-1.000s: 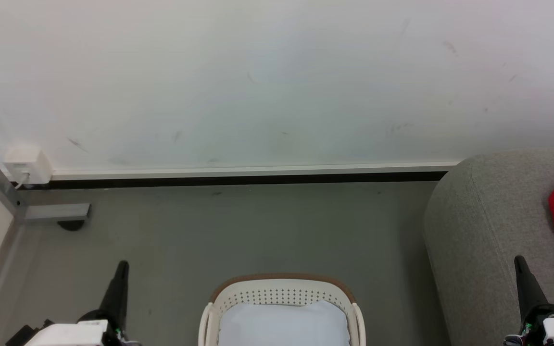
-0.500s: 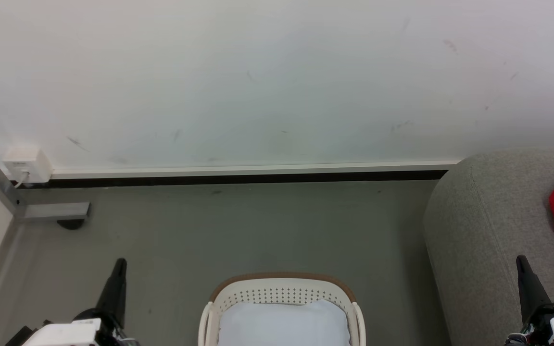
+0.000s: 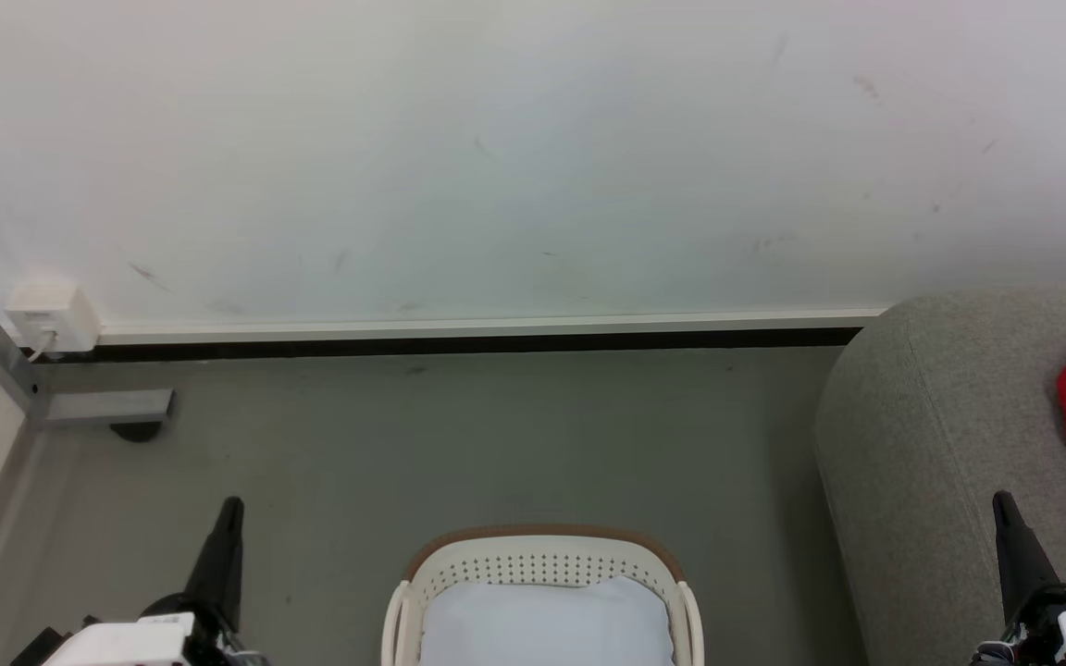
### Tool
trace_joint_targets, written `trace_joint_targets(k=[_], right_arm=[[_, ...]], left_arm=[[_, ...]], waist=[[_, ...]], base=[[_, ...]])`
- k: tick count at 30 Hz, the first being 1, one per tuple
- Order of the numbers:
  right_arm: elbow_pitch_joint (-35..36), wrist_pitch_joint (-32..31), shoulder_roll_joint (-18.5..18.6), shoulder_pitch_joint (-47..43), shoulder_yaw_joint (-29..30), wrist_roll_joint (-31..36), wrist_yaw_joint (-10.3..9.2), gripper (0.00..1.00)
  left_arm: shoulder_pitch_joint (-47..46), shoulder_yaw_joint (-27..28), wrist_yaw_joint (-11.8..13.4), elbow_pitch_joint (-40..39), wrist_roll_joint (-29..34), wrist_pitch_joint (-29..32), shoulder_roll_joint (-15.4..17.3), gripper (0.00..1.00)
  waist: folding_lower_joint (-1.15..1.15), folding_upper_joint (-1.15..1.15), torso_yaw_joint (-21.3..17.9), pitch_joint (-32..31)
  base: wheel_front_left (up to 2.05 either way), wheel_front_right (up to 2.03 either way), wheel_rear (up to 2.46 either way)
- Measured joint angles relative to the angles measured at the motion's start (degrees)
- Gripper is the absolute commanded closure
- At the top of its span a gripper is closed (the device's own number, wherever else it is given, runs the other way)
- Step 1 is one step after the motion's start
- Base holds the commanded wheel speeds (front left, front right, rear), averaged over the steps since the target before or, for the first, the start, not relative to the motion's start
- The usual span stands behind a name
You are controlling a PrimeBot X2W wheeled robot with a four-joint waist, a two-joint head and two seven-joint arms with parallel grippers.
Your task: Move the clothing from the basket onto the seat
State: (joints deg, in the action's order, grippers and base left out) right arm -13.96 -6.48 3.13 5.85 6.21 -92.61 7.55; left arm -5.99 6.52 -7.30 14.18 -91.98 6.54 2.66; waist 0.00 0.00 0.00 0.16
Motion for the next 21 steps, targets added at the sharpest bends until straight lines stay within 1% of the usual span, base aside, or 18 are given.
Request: trace_joint_targets(k=[21], right_arm=[[0.00, -0.01, -0.05, 0.01, 0.09, 0.01, 0.00, 1.00]], left_arm=[[0.00, 0.00, 0.00, -0.01, 0.00, 0.00, 0.00, 1.00]], waist=[[0.00, 0.00, 0.00, 0.00]], base=[[0.00, 0.00, 0.00]])
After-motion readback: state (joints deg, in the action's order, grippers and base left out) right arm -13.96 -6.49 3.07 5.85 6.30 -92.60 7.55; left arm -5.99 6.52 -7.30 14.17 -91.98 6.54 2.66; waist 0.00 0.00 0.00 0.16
